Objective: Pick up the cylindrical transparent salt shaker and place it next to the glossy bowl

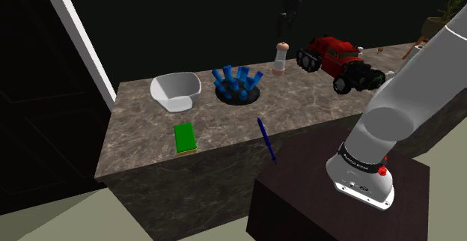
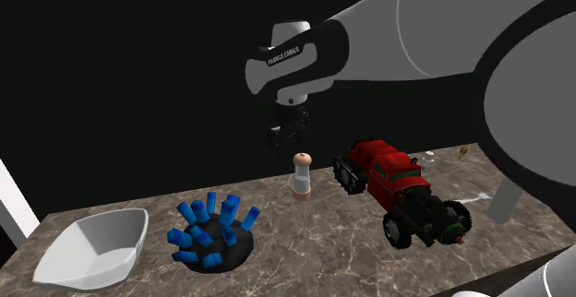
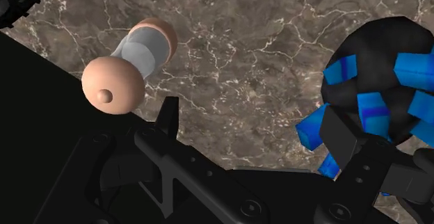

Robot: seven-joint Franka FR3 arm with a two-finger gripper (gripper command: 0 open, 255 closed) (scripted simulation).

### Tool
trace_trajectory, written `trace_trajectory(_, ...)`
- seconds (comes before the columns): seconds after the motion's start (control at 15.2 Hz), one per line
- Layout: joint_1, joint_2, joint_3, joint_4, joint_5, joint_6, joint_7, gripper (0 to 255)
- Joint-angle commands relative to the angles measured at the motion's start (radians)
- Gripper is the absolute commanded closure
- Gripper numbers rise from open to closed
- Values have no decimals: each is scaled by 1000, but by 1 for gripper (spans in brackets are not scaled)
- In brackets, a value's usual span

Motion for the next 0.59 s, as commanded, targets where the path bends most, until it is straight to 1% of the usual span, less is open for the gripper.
trace_trajectory(0.0,-6,74,-27,52,24,15,-45,0)
trace_trajectory(0.26,-29,228,-68,158,88,41,-136,0)
trace_trajectory(0.53,-71,390,-89,288,164,47,-224,0)
